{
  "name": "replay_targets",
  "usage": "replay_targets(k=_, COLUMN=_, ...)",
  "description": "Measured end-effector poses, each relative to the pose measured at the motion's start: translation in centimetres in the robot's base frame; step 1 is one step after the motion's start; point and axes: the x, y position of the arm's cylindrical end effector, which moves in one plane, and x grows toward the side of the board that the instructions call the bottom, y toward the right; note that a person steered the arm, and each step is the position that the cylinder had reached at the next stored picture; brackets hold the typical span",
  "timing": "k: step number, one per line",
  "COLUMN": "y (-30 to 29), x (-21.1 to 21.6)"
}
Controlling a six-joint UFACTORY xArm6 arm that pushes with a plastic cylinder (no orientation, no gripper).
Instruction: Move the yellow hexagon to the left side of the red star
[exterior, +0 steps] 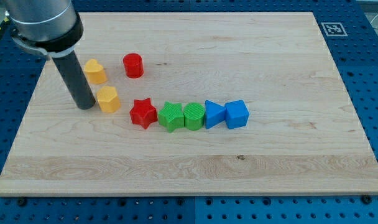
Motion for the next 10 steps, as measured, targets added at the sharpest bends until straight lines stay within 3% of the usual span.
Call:
replay_targets(k=4, y=-1.1, x=-2.1)
replay_targets(k=7, y=0.0, x=1.1)
replay_targets(k=10, y=0.5, x=-4.0)
